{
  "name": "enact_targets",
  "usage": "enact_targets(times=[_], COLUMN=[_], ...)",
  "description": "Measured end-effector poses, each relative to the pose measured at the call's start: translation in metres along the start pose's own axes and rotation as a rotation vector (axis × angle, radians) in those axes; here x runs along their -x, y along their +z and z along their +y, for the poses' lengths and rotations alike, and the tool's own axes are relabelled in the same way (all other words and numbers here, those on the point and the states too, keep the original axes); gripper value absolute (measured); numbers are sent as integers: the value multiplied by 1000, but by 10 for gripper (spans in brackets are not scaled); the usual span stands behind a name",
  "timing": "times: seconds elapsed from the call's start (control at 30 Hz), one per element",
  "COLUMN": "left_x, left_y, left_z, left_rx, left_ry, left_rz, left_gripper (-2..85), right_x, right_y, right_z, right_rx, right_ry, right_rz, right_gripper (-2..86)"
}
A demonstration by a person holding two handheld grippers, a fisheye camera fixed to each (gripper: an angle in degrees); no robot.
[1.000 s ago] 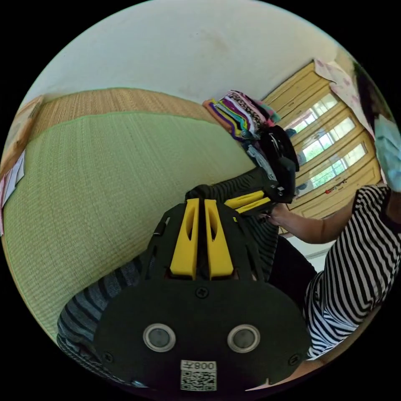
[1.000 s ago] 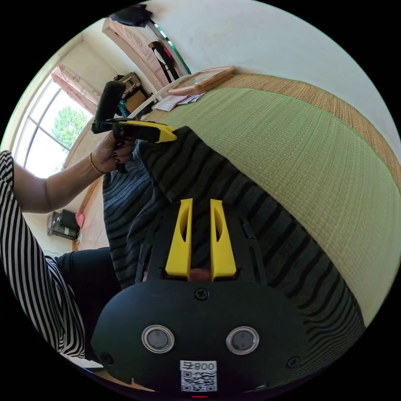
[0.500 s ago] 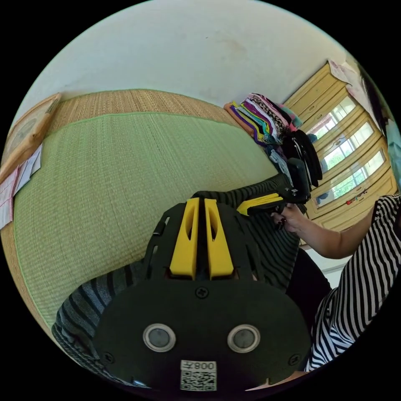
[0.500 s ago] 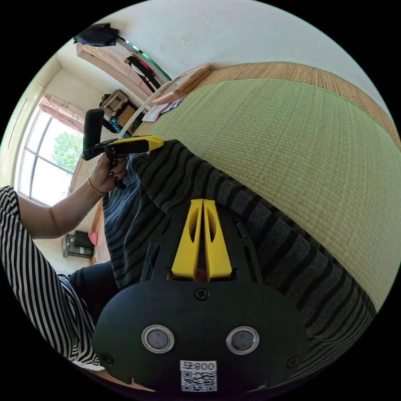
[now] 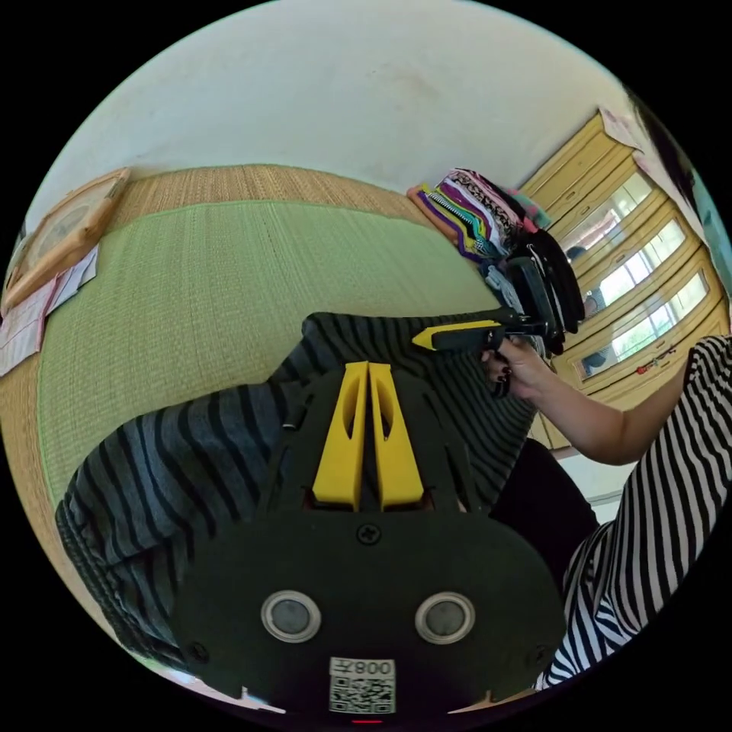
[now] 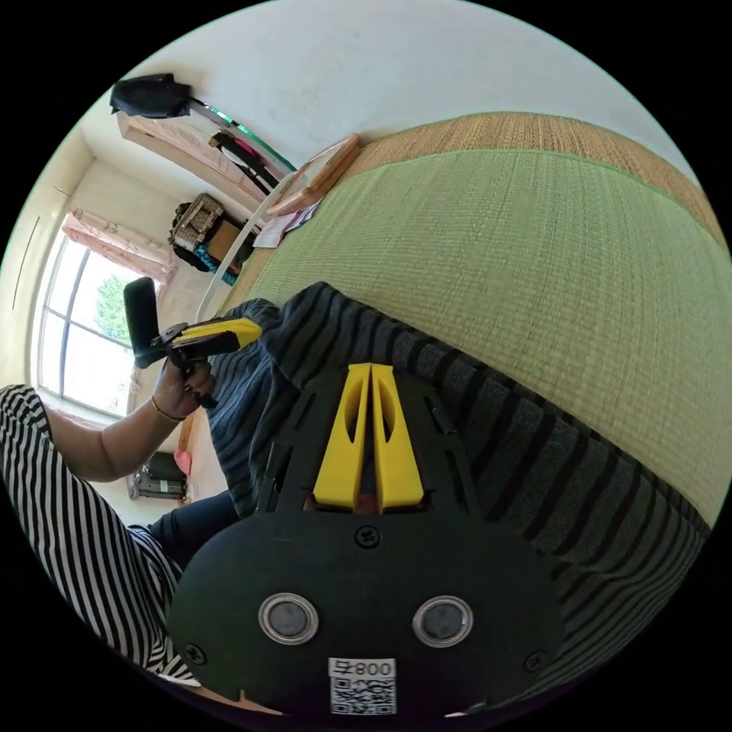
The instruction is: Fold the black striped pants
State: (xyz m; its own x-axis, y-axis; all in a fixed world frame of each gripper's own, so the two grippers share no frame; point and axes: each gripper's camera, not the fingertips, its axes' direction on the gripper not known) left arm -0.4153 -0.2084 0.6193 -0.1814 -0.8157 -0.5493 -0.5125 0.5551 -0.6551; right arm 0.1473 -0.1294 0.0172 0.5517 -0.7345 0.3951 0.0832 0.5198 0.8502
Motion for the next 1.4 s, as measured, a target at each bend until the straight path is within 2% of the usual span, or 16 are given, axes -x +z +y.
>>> enact_targets(times=[0.17, 0.27, 0.33, 0.43, 0.57, 0.77, 0.87, 0.93, 1.0, 1.1, 1.23, 1.3, 1.4], left_x=[3, 10, 10, 11, 11, -18, -29, -26, -23, -39, -59, -62, -61], left_y=[14, 35, 48, 61, 63, 25, 15, 28, 18, -5, -6, 5, 2], left_z=[-11, -31, -44, -49, -49, -15, 25, 55, 67, 73, 93, 106, 110], left_rx=[39, 125, 181, 211, 210, 129, 159, 281, 222, 169, 242, 304, 256], left_ry=[-31, -72, -57, -5, -29, 14, -26, -93, -182, -177, -175, -174, -271], left_rz=[-20, -82, -122, -155, -121, -90, -93, -127, -80, -110, -140, -174, -105], left_gripper=[1, 2, 2, 1, 2, 1, 0, 0, 0, 0, 0, 0, 0], right_x=[66, 109, 138, 166, 181, 205, 216, 223, 227, 240, 250, 246, 245], right_y=[21, 60, 99, 99, 97, 97, 99, 99, 96, 81, 42, 36, 43], right_z=[17, 28, 44, 66, 84, 91, 93, 96, 97, 97, 108, 116, 134], right_rx=[91, 207, 363, 316, 317, 328, 326, 315, 316, 317, 238, 259, 322], right_ry=[-105, -166, -206, -238, -220, -223, -225, -222, -203, -191, -137, -86, -58], right_rz=[-51, -117, -79, -7, -45, -29, -16, -20, -27, 7, 54, 80, 125], right_gripper=[1, 1, 1, 1, 1, 1, 1, 1, 1, 0, 0, 0, 1])
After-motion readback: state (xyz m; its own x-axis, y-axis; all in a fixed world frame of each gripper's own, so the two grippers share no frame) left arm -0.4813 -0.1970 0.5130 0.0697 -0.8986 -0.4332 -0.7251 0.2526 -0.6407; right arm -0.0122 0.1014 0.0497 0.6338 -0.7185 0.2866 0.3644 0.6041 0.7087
